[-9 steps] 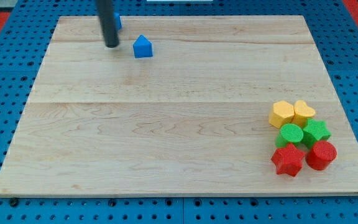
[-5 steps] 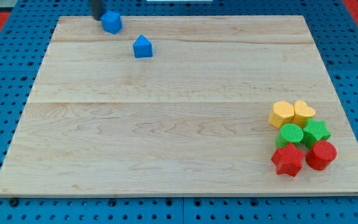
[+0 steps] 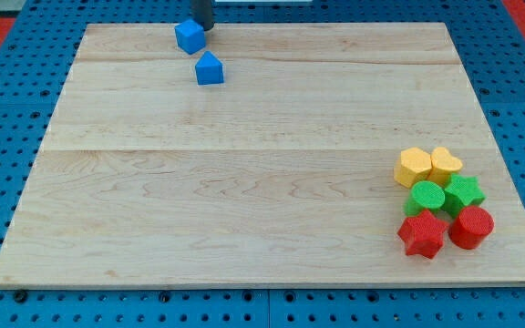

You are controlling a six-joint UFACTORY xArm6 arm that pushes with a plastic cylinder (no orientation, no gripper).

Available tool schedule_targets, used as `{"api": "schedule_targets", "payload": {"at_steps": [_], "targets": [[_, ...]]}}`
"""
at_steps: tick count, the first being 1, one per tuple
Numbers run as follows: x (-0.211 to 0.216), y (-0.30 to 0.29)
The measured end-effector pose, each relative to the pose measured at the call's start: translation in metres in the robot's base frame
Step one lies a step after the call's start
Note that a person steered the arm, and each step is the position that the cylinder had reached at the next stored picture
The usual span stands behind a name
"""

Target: Push blue cube towards center left

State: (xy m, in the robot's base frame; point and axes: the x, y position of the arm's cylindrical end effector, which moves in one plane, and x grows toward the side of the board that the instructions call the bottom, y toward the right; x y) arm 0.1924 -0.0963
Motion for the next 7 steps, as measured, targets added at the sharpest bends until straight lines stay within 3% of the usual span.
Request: {"api": "schedule_targets", "payload": {"at_steps": [1, 3, 4, 6, 7], "targets": [[0.001, -0.004], [0.075, -0.055], [0.097, -0.055], [0.196, -0.056], [0.215, -0.056]]}}
